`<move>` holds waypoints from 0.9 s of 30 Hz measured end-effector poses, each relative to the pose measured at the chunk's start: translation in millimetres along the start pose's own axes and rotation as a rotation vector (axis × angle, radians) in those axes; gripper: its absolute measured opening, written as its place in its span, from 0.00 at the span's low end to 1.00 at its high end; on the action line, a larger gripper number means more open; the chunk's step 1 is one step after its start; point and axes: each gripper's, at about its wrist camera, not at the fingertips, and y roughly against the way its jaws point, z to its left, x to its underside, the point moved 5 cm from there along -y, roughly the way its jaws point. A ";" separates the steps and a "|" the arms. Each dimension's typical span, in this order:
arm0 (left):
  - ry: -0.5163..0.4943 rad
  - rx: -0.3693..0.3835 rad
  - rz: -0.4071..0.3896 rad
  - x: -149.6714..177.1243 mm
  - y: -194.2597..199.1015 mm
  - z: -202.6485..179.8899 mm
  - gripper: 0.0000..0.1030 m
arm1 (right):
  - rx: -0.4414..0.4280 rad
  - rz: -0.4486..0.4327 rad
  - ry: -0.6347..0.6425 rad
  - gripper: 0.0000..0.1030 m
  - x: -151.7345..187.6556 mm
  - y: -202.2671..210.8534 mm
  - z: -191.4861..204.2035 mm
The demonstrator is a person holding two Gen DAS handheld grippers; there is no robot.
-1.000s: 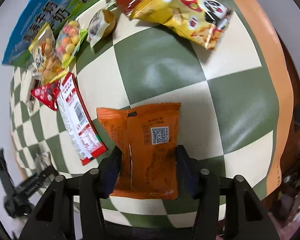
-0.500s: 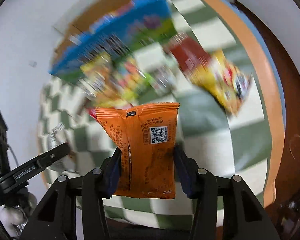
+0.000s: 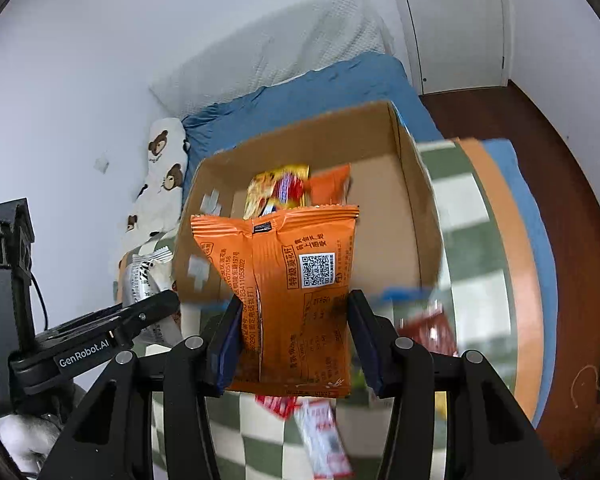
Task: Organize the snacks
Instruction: 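Lower both held packets into the box and open both tools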
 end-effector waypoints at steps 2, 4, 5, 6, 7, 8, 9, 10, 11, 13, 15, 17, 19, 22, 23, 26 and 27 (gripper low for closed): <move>0.012 -0.014 0.042 -15.8 -19.4 6.2 0.44 | 0.015 0.019 -0.002 0.50 -19.9 -16.6 0.0; 0.023 -0.029 0.089 -28.1 -43.3 13.7 0.44 | 0.034 0.050 -0.002 0.50 -34.3 -39.3 -1.0; 0.024 -0.041 0.107 -32.0 -51.1 15.8 0.44 | 0.041 0.065 -0.002 0.50 -39.2 -49.3 -0.9; 0.026 -0.060 0.125 -35.7 -62.5 19.3 0.44 | 0.051 0.085 0.000 0.50 -43.2 -60.8 -1.3; 0.023 -0.073 0.138 -38.0 -70.3 21.0 0.44 | 0.062 0.104 0.000 0.50 -45.9 -73.4 -2.4; 0.019 -0.082 0.156 -39.4 -79.3 22.6 0.44 | 0.069 0.121 0.004 0.50 -50.2 -83.3 -1.7; 0.018 -0.090 0.174 -39.2 -88.8 24.1 0.44 | 0.082 0.141 0.012 0.51 -50.8 -93.5 -1.0; 0.021 -0.094 0.193 -38.7 -97.9 26.2 0.44 | 0.099 0.157 0.022 0.51 -51.4 -103.6 -0.5; 0.026 -0.092 0.216 -37.0 -107.7 28.0 0.44 | 0.110 0.169 0.031 0.51 -50.3 -111.8 -0.7; 0.025 -0.093 0.247 -32.7 -121.1 29.5 0.44 | 0.139 0.198 0.049 0.51 -47.9 -129.1 -1.0; 0.024 -0.097 0.262 -29.8 -129.5 30.6 0.44 | 0.152 0.224 0.054 0.51 -44.6 -142.6 -3.0; 0.019 -0.105 0.277 -27.1 -137.5 32.1 0.44 | 0.167 0.242 0.059 0.51 -42.2 -153.8 -5.8; 0.013 -0.102 0.292 -23.6 -143.6 32.2 0.45 | 0.179 0.272 0.062 0.51 -40.7 -164.1 -8.4; 0.014 -0.093 0.303 -19.6 -148.0 33.0 0.45 | 0.178 0.344 0.043 0.62 -35.4 -181.1 -13.3; 0.013 -0.092 0.299 -19.6 -147.6 33.2 0.46 | 0.184 0.360 0.046 0.70 -34.1 -184.7 -14.6; 0.003 -0.098 0.280 -21.1 -144.4 35.0 0.67 | 0.209 0.391 0.066 0.93 -30.5 -191.3 -18.2; -0.004 -0.107 0.272 -22.2 -142.4 36.4 0.78 | 0.212 0.398 0.075 0.93 -29.1 -192.1 -18.7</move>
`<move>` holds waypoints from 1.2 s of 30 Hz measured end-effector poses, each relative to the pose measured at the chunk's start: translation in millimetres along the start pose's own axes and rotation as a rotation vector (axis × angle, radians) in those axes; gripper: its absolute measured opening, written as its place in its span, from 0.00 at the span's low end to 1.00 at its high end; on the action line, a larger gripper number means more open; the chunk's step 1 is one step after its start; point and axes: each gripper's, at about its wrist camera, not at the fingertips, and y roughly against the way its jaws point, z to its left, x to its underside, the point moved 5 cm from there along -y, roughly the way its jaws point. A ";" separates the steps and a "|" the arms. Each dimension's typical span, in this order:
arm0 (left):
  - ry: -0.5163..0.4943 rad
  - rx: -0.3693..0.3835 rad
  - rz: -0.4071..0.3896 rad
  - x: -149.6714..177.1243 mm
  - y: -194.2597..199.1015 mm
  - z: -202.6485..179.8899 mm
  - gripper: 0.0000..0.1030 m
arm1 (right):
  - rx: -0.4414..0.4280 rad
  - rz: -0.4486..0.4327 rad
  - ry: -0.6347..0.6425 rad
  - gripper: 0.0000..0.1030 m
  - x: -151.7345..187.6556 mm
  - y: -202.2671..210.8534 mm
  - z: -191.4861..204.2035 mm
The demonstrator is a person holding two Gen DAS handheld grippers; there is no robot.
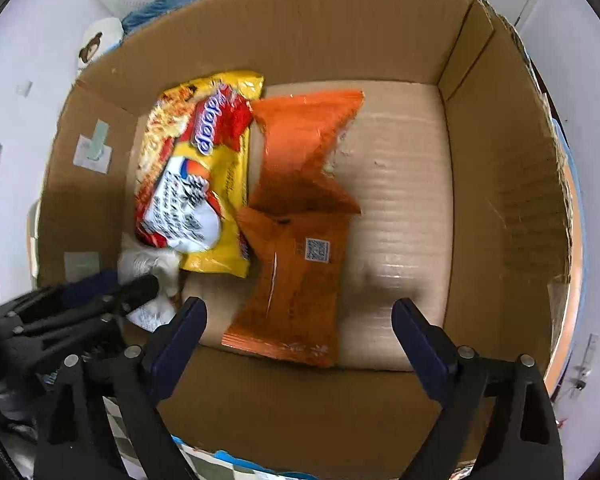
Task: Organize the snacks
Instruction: 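Lower both held packets into the box and open both tools, then grasp a white snack with the left tool while the right tool grasps the red-white strip packet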
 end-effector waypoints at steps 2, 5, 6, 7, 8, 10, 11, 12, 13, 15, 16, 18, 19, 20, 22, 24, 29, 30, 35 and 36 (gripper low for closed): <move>0.009 0.014 -0.012 -1.1 3.9 2.6 0.85 | 0.008 -0.004 0.002 0.93 1.4 1.0 -2.9; 0.015 0.034 -0.032 -1.3 12.4 2.0 0.88 | 0.007 -0.021 -0.002 0.93 2.2 6.4 -7.7; 0.010 0.031 -0.042 -0.8 16.4 1.5 0.88 | 0.012 -0.028 0.001 0.93 3.1 9.1 -8.5; 0.006 0.028 -0.053 -0.2 20.8 0.6 0.88 | 0.016 -0.036 0.004 0.93 4.2 11.3 -9.5; 0.003 0.027 -0.065 -2.5 25.5 -1.0 0.88 | 0.018 -0.046 0.005 0.93 5.3 14.9 -9.8; -0.009 0.014 -0.100 -1.0 37.1 -3.8 0.88 | 0.019 -0.070 0.001 0.93 7.5 22.5 -11.5; -0.012 0.009 -0.114 -1.4 41.7 -6.8 0.88 | 0.020 -0.086 -0.001 0.93 9.2 27.0 -12.8; -0.014 0.009 -0.132 0.4 46.4 -9.3 0.88 | 0.021 -0.099 -0.002 0.93 10.8 30.5 -13.7; -0.016 0.014 -0.152 2.4 52.3 -10.1 0.88 | 0.024 -0.114 -0.004 0.93 13.4 34.6 -14.9; -0.014 0.020 -0.189 6.1 63.0 -10.5 0.88 | 0.030 -0.153 -0.008 0.93 18.0 43.4 -17.2; -0.010 0.026 -0.218 9.5 71.2 -9.5 0.88 | 0.033 -0.168 -0.010 0.93 18.7 48.1 -17.3; -0.006 0.027 -0.259 17.9 82.2 -11.3 0.88 | 0.028 -0.199 -0.013 0.93 25.6 58.4 -17.2; -0.007 0.025 -0.282 22.2 89.3 -11.0 0.88 | 0.035 -0.219 -0.009 0.93 29.0 64.9 -16.4; -0.008 0.019 -0.305 26.6 96.6 -9.4 0.88 | 0.041 -0.242 -0.003 0.93 34.1 71.9 -16.3; -0.010 0.009 -0.344 37.8 108.6 -10.1 0.88 | 0.050 -0.287 0.010 0.93 41.8 86.1 -15.2; -0.014 -0.003 -0.384 48.2 121.2 -9.9 0.88 | 0.057 -0.332 0.016 0.93 49.4 98.5 -12.3; -0.036 -0.018 -0.473 76.1 153.8 -11.9 0.88 | 0.054 -0.418 0.036 0.93 72.1 132.6 -5.4; -0.039 -0.019 -0.488 81.0 159.7 -12.4 0.88 | 0.060 -0.436 0.040 0.93 77.1 139.5 -3.8; -0.054 -0.038 -0.558 103.5 184.9 -15.2 0.88 | 0.047 -0.512 0.056 0.93 102.3 171.5 5.2; -0.061 -0.043 -0.569 108.2 188.6 -16.3 0.88 | 0.044 -0.523 0.057 0.93 107.1 177.2 6.5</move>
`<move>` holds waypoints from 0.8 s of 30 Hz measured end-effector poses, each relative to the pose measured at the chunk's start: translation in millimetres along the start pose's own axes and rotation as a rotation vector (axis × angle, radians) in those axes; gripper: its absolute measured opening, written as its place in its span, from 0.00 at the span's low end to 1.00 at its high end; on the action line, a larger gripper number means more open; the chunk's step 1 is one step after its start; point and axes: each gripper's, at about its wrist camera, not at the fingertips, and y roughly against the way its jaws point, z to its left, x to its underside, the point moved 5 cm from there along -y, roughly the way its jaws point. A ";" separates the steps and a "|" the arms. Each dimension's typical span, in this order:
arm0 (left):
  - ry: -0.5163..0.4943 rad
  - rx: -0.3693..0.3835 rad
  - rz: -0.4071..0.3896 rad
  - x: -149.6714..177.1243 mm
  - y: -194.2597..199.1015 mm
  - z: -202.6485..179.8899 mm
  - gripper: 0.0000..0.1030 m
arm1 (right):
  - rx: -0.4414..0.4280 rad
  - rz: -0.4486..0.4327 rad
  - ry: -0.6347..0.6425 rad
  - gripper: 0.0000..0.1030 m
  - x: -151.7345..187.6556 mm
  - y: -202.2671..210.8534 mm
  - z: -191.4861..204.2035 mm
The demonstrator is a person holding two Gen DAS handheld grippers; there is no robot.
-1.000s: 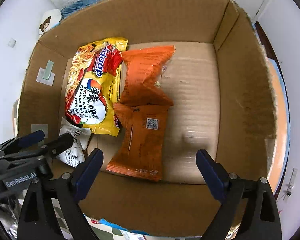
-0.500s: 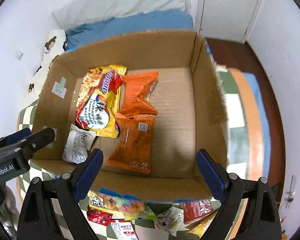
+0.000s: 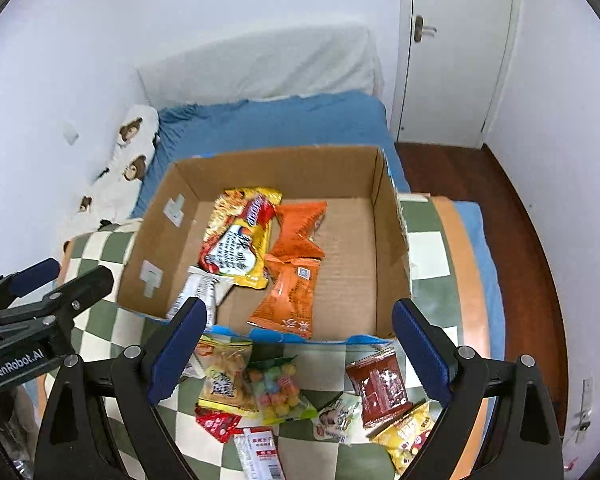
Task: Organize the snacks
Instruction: 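Grasp a white snack with the left tool while the right tool grasps the red-white strip packet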
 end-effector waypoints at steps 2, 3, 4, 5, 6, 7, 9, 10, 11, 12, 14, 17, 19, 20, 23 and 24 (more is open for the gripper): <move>0.002 -0.006 -0.012 3.8 9.7 0.6 0.88 | -0.010 -0.019 -0.004 0.93 3.0 13.7 1.3; 0.005 -0.002 -0.017 5.5 13.0 0.8 0.88 | -0.014 -0.027 -0.007 0.93 4.5 19.8 2.0; 0.007 -0.002 -0.017 9.0 16.2 2.0 0.88 | -0.023 -0.035 -0.017 0.93 6.4 24.5 2.4; 0.011 -0.003 -0.014 12.2 17.3 3.4 0.88 | -0.031 -0.040 -0.024 0.93 8.7 28.2 2.5; 0.016 -0.003 -0.012 17.1 17.9 5.8 0.88 | -0.036 -0.041 -0.033 0.93 13.0 31.6 2.1; 0.017 -0.006 -0.009 23.5 18.2 8.5 0.88 | -0.046 -0.036 -0.043 0.93 17.2 31.8 1.8; 0.003 -0.041 0.009 42.1 13.8 16.6 0.88 | -0.090 0.005 -0.079 0.93 32.0 27.2 0.9; -0.006 -0.055 0.021 49.9 10.7 19.9 0.88 | -0.111 0.041 -0.096 0.93 43.5 21.2 1.1; -0.023 -0.075 0.040 61.3 5.1 24.1 0.88 | -0.127 0.074 -0.107 0.93 54.1 14.3 1.4; -0.042 -0.090 0.064 70.8 -2.3 27.8 0.88 | -0.134 0.108 -0.115 0.93 66.8 5.7 2.2; -0.091 -0.118 0.145 92.9 -26.7 37.5 0.88 | -0.136 0.190 -0.125 0.93 97.1 -15.6 4.2; -0.188 -0.145 0.275 123.0 -69.9 46.5 0.88 | -0.148 0.301 -0.158 0.93 138.6 -47.4 7.7; -0.275 -0.167 0.343 138.1 -98.5 48.6 0.88 | -0.140 0.371 -0.178 0.93 167.6 -71.4 9.8; -0.320 -0.185 0.368 143.0 -111.2 49.2 0.88 | -0.137 0.399 -0.186 0.93 179.0 -81.3 11.4; -0.468 -0.221 0.403 149.5 -144.3 44.6 0.88 | -0.128 0.472 -0.204 0.93 210.7 -108.7 15.7; -0.517 -0.238 0.403 149.8 -152.8 41.8 0.88 | -0.128 0.488 -0.204 0.93 217.3 -114.0 17.5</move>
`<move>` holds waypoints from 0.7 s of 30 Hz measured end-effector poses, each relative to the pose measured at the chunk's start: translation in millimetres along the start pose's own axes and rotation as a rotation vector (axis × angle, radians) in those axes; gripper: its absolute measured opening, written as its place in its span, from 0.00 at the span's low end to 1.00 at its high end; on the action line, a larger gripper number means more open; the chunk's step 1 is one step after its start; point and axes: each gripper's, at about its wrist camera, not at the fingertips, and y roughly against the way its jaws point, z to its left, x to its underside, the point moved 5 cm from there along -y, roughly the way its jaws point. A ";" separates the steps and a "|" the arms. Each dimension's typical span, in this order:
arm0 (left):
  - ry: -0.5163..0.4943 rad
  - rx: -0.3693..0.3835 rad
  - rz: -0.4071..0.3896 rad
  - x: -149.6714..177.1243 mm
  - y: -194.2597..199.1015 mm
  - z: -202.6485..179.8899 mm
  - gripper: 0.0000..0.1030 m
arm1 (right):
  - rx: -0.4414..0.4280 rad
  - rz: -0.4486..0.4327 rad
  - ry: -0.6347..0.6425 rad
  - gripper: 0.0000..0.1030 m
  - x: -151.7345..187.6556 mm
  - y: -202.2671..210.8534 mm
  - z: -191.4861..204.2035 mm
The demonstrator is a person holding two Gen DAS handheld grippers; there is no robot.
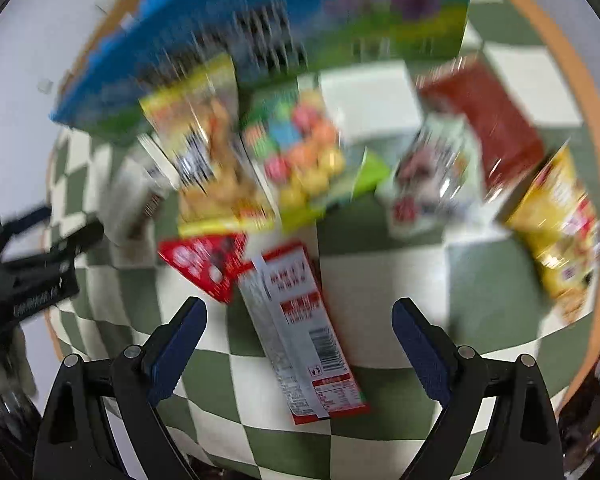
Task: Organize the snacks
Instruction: 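Grasp a white snack with the left tool while the right tool grasps the red-white strip packet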
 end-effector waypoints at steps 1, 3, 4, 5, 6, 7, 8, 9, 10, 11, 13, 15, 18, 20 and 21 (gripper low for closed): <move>-0.056 -0.030 -0.001 -4.7 -5.7 -5.2 0.88 | 0.000 0.018 -0.003 0.93 4.7 -8.9 -0.1; -0.182 -0.058 -0.021 -11.9 -13.8 -20.2 0.88 | 0.007 0.048 0.001 0.93 13.0 -22.6 0.9; -0.225 -0.056 -0.030 -14.6 -16.5 -27.2 0.88 | 0.023 0.054 0.014 0.93 16.8 -27.6 2.4; -0.249 -0.040 -0.032 -16.1 -19.4 -32.9 0.88 | 0.038 0.052 0.026 0.93 19.2 -29.8 4.2; -0.259 -0.031 -0.031 -16.7 -22.5 -36.7 0.86 | 0.055 0.049 0.040 0.92 21.4 -31.5 6.3; -0.260 -0.028 -0.032 -16.6 -25.4 -39.7 0.70 | 0.077 0.047 0.059 0.89 23.0 -35.7 8.7; -0.251 -0.004 -0.020 -15.0 -28.8 -41.9 0.62 | 0.092 0.046 0.075 0.85 24.7 -37.0 11.1; -0.226 0.032 -0.003 -12.7 -31.8 -42.6 0.51 | 0.111 0.044 0.096 0.74 26.8 -38.0 13.9; -0.186 0.045 0.004 -10.0 -32.3 -41.7 0.51 | 0.139 0.041 0.122 0.65 28.8 -39.0 16.5; -0.149 0.053 0.004 -6.4 -31.7 -40.4 0.51 | 0.160 0.036 0.139 0.63 30.6 -39.8 18.6; -0.042 0.114 0.027 4.2 -31.9 -33.6 0.51 | 0.178 0.022 0.158 0.57 34.8 -39.5 19.7; 0.101 0.193 0.082 22.4 -35.6 -24.2 0.51 | 0.171 0.010 0.144 0.56 40.0 -39.1 18.1; 0.258 0.262 0.144 58.2 -38.6 -18.7 0.51 | 0.124 0.027 0.073 0.56 51.3 -39.4 11.8; 0.328 0.285 0.181 83.2 -38.9 -18.7 0.51 | 0.065 0.056 0.018 0.56 61.6 -39.5 6.7; 0.359 0.310 0.205 94.4 -39.6 -19.6 0.51 | 0.026 0.078 -0.008 0.56 68.4 -40.2 5.2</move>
